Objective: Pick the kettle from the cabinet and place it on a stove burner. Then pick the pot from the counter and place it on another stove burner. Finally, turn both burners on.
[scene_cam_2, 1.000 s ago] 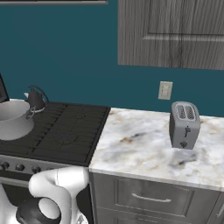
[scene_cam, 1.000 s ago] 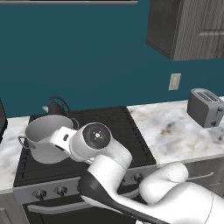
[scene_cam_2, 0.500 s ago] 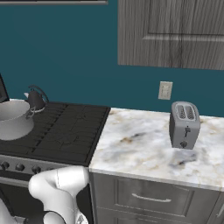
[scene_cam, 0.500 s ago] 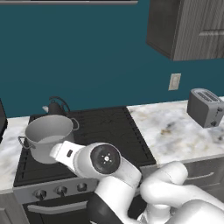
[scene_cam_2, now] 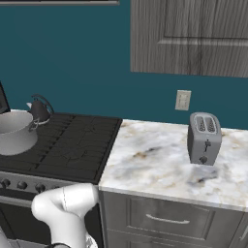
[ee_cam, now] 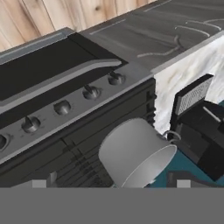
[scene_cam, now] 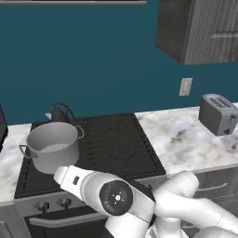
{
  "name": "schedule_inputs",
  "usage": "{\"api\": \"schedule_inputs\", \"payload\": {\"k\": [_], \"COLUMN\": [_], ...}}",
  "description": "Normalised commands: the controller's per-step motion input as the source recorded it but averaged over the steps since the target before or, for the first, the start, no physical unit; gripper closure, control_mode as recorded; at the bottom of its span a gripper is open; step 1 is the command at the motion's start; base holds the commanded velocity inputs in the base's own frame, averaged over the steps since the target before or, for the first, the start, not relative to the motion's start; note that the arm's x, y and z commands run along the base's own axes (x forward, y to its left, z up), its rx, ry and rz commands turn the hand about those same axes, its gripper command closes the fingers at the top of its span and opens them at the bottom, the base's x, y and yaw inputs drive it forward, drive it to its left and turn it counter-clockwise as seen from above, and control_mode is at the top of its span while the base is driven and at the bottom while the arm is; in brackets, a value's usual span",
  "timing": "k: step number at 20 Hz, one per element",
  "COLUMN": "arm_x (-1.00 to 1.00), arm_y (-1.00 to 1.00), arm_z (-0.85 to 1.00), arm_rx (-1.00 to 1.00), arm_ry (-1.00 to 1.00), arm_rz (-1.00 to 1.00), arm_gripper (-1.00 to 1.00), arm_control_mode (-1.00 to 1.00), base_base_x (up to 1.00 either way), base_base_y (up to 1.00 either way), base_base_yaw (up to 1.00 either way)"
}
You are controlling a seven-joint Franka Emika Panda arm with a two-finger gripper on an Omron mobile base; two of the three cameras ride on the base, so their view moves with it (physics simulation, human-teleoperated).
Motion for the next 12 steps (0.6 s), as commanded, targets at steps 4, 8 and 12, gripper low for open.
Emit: {"api": "schedule_inputs", "payload": {"k": [4,8,12], "arm_x": [-0.07,-0.01,0.0], "arm_y": [-0.15,-0.06,0.0], "arm_z": [-0.26,-0.3,-0.33], "arm_rx": [-0.01,-0.04,-0.07], "arm_ry": [-0.07,-0.04,-0.02], "arm_rz": [0.0,0.0,0.0], "arm_gripper": [-1.0,-1.0,-1.0], "arm_control_mode": [-1.0,-1.0,-1.0], "base_base_x": [0.0,0.0,0.0], "base_base_y": [0.0,0.0,0.0], "base_base_yaw": [0.0,0.0,0.0]}}
